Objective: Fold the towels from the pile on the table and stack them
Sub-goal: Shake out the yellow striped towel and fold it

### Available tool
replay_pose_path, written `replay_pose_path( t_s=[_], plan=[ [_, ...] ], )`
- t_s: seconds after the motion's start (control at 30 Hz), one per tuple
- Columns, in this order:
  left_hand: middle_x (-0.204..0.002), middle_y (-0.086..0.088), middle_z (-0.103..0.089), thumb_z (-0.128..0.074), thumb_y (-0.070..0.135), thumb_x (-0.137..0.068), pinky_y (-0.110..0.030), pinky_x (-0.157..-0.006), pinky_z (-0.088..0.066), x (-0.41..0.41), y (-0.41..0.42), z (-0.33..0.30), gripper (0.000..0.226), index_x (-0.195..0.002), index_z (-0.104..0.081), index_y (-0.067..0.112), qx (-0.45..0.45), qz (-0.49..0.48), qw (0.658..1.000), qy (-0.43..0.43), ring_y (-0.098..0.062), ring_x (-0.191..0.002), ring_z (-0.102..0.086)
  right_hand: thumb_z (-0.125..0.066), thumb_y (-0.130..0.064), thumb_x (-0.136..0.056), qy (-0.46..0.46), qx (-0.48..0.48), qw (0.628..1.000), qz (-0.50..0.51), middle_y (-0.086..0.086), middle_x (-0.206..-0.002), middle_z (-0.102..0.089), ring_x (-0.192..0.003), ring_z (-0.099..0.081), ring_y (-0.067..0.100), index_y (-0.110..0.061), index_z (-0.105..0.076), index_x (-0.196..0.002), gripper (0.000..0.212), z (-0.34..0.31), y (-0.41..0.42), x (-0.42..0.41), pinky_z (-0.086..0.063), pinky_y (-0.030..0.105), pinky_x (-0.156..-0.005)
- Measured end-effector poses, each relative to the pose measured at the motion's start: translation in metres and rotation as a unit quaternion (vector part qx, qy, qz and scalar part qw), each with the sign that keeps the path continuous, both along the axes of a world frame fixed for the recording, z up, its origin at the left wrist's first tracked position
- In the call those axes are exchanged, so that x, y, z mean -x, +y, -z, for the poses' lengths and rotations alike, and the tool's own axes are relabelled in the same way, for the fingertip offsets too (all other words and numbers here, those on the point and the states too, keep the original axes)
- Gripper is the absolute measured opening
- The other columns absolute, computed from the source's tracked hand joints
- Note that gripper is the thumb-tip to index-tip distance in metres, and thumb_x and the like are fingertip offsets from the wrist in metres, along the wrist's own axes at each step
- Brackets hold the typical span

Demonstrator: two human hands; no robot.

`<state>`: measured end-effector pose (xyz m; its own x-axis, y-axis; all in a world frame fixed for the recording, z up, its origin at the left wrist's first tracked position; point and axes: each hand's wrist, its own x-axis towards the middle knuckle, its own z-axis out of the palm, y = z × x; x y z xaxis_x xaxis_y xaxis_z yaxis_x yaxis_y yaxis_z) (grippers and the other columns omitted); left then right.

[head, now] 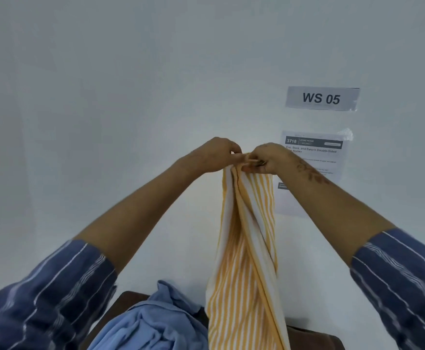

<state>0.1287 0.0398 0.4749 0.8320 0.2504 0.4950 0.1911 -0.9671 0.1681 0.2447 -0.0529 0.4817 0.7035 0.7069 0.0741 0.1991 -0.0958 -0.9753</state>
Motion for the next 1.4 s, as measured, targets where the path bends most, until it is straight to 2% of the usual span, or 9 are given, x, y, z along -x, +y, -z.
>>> replay_pose_path(
  t_s=[0.1,0.27,0.33,0.43,0.6,0.8,1.1,1.2,1.4],
  plan=[
    [-0.089,0.0,-0.055,-0.066,0.051,-0.08,-0.024,-0.061,-0.038,-0.007,0.0,-0.001,0.042,-0.097,-0.065,0.012,-0.01,-0.058,0.998,-0.024,-0.016,-0.085,-0.052,-0.049,0.01,-0.089,-0.033,-0.023,0.999,0.02,0.018,-0.081,-0.057,-0.057,-0.059,0.021,0.0,-0.052,-0.077,0.016,-0.004,0.007,0.003,-0.053,0.026,-0.04],
    [-0.093,-0.003,-0.046,-0.071,0.035,-0.08,-0.029,-0.069,-0.039,-0.012,0.004,-0.005,0.03,-0.093,-0.062,0.01,-0.079,-0.099,0.99,-0.062,-0.02,-0.088,-0.051,-0.052,0.007,-0.088,-0.032,-0.068,0.997,0.017,0.017,-0.072,-0.056,-0.044,-0.061,0.02,0.002,-0.054,-0.081,0.009,-0.012,0.008,0.006,-0.051,0.027,-0.038],
    [-0.095,-0.003,-0.043,-0.07,0.032,-0.082,-0.029,-0.069,-0.037,-0.009,0.007,-0.009,0.028,-0.095,-0.061,0.009,-0.091,-0.087,0.99,-0.063,-0.02,-0.087,-0.048,-0.056,-0.01,-0.09,-0.143,0.004,0.989,0.046,0.009,-0.067,-0.059,-0.035,-0.058,0.013,-0.006,-0.055,-0.084,0.008,-0.014,0.0,-0.002,-0.051,0.024,-0.04],
    [-0.094,-0.002,-0.045,-0.07,0.031,-0.082,-0.029,-0.07,-0.037,-0.008,0.017,-0.011,0.028,-0.096,-0.062,0.008,-0.097,-0.073,0.992,-0.043,-0.019,-0.087,-0.049,-0.061,-0.021,-0.088,-0.367,0.222,0.902,0.048,0.007,-0.057,-0.065,-0.049,-0.065,0.019,-0.005,-0.055,-0.082,0.017,-0.023,-0.017,-0.006,-0.046,0.018,-0.047],
    [-0.096,-0.002,-0.043,-0.067,0.029,-0.085,-0.029,-0.071,-0.035,-0.009,0.03,-0.005,0.025,-0.096,-0.06,0.007,-0.109,-0.061,0.992,-0.017,-0.021,-0.09,-0.049,-0.069,-0.029,-0.085,-0.256,0.308,0.915,-0.052,0.029,-0.099,-0.066,-0.07,-0.069,0.034,0.012,-0.057,-0.106,0.048,-0.045,-0.035,0.002,-0.06,0.036,-0.061],
    [-0.093,0.0,-0.044,-0.067,0.032,-0.085,-0.027,-0.074,-0.035,-0.007,0.038,-0.002,0.026,-0.095,-0.062,0.009,-0.085,-0.026,0.996,-0.009,-0.018,-0.088,-0.048,-0.07,-0.003,-0.081,-0.314,0.368,0.873,-0.057,0.021,-0.088,-0.069,-0.061,-0.07,0.02,0.008,-0.063,-0.094,0.017,-0.041,-0.043,-0.011,-0.059,0.026,-0.057],
    [-0.086,0.002,-0.049,-0.071,0.031,-0.081,-0.022,-0.07,-0.036,0.003,0.034,-0.008,0.025,-0.09,-0.065,0.008,-0.019,0.036,0.997,-0.071,-0.012,-0.081,-0.048,-0.072,-0.006,-0.079,-0.288,0.291,0.901,-0.142,0.009,-0.086,-0.072,-0.081,-0.068,0.021,0.0,-0.066,-0.092,0.015,-0.043,-0.055,-0.017,-0.059,0.028,-0.075],
    [-0.077,0.003,-0.05,-0.073,0.024,-0.08,-0.019,-0.063,-0.039,0.008,0.025,-0.015,0.021,-0.079,-0.062,0.006,0.123,0.062,0.986,-0.094,-0.01,-0.07,-0.047,-0.077,-0.008,-0.076,-0.372,0.248,0.894,0.011,0.012,-0.079,-0.064,-0.069,-0.061,0.02,0.003,-0.065,-0.085,0.019,-0.043,-0.05,-0.025,-0.057,0.026,-0.067],
    [-0.089,-0.01,-0.062,-0.07,0.013,-0.083,-0.025,-0.065,-0.059,0.012,0.012,-0.029,0.018,-0.092,-0.06,0.001,0.341,-0.013,0.94,0.015,-0.019,-0.079,-0.064,-0.07,0.006,-0.076,-0.308,0.002,0.946,0.099,0.005,-0.057,-0.063,-0.043,-0.06,0.01,0.002,-0.065,-0.072,0.008,-0.008,-0.032,-0.035,-0.058,0.023,-0.055]
  ],
)
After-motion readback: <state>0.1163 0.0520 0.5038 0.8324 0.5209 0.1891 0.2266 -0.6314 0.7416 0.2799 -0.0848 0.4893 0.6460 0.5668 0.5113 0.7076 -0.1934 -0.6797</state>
